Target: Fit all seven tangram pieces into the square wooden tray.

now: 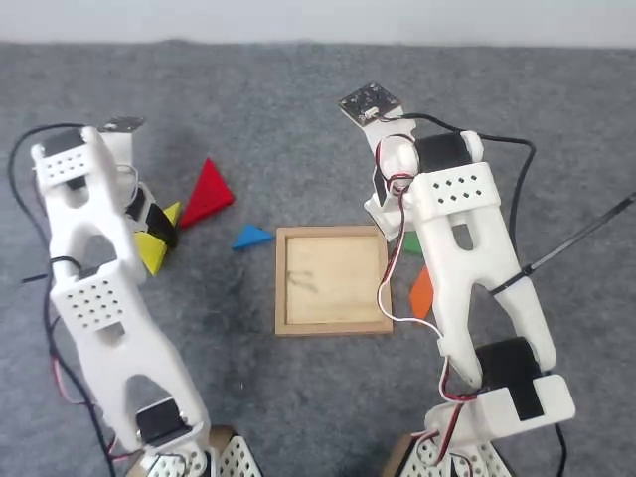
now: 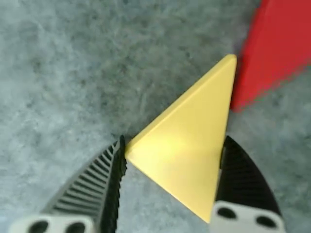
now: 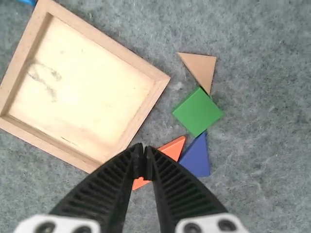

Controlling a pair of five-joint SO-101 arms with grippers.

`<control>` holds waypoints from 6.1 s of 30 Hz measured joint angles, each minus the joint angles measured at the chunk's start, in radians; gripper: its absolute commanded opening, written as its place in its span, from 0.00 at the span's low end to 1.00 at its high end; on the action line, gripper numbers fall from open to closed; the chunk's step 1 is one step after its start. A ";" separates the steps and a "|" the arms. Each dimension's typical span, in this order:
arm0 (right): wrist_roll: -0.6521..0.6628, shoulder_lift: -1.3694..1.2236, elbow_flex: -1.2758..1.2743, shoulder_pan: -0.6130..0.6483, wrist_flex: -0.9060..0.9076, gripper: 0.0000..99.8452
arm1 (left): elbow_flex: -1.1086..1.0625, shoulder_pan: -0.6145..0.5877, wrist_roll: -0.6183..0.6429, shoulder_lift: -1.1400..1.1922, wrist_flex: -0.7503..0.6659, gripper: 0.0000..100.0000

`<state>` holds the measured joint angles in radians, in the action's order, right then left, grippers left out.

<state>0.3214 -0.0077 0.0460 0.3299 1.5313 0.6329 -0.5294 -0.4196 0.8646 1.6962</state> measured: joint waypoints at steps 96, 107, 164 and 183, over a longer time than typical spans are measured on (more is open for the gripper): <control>-0.063 0.758 -1.089 -0.290 -0.460 0.02 | -0.677 0.793 -0.624 -0.517 -0.310 0.01; -0.063 0.758 -1.089 -0.301 -0.460 0.02 | -0.677 0.793 -1.390 -0.517 -0.285 0.01; -0.063 0.758 -1.089 -0.351 -0.485 0.02 | -0.681 0.845 -1.416 -0.517 -0.456 0.01; -0.063 0.758 -1.089 -0.351 -0.485 0.02 | -0.704 0.792 -1.746 -0.517 -0.463 0.01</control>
<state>0.2585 0.7503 -1.0434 -0.0215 1.0464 -0.0713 0.2624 -2.1657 0.3475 1.2329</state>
